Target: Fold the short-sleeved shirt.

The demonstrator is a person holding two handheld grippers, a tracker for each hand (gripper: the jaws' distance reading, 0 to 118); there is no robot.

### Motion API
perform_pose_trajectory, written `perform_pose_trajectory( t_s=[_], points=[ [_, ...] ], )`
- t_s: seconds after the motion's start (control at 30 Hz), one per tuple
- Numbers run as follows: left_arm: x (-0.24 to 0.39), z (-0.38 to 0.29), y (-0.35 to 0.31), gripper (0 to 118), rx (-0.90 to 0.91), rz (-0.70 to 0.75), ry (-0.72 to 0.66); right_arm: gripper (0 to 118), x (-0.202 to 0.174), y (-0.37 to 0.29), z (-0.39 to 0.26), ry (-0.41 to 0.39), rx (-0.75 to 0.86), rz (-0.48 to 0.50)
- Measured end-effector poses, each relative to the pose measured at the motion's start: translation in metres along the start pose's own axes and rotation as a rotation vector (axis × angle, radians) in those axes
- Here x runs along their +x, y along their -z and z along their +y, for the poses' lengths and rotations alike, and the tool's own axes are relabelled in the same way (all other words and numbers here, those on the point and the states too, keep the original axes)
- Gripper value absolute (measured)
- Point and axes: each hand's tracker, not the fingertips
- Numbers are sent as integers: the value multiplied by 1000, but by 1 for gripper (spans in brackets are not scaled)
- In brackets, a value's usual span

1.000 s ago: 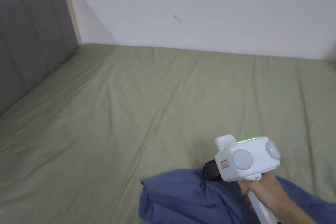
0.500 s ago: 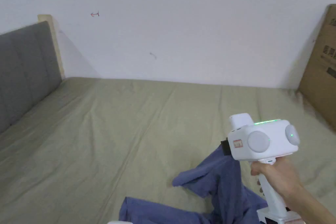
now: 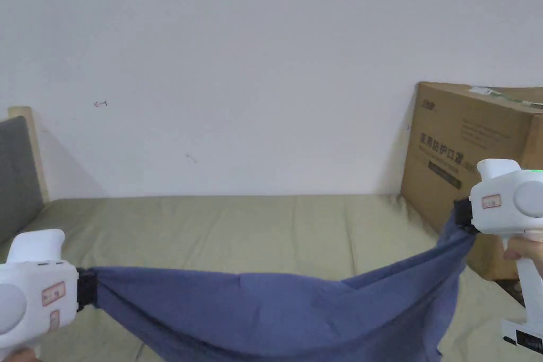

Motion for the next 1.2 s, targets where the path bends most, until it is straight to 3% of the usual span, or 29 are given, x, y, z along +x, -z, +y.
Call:
perform_pose_trajectory(
  t_s=[0.33,0.43,0.6,0.77,0.93,1.2],
  points=[
    [-13,90,15,4,73,34,32,3,15,10,28,74,17,-35],
    [-11,113,31,4,99,74,86,3,1,29,47,97,32,-18],
    [-23,152,64,4,136,105,81,3,-33,70,84,55,55,-9],
    [-47,178,94,4,181,138,42,3,-57,112,111,77,68,40],
    [-64,150,116,4,176,174,50,3,-72,146,95,91,60,81],
    [-92,12,151,4,24,164,65,3,-70,210,-47,61,-208,107]
  ],
)
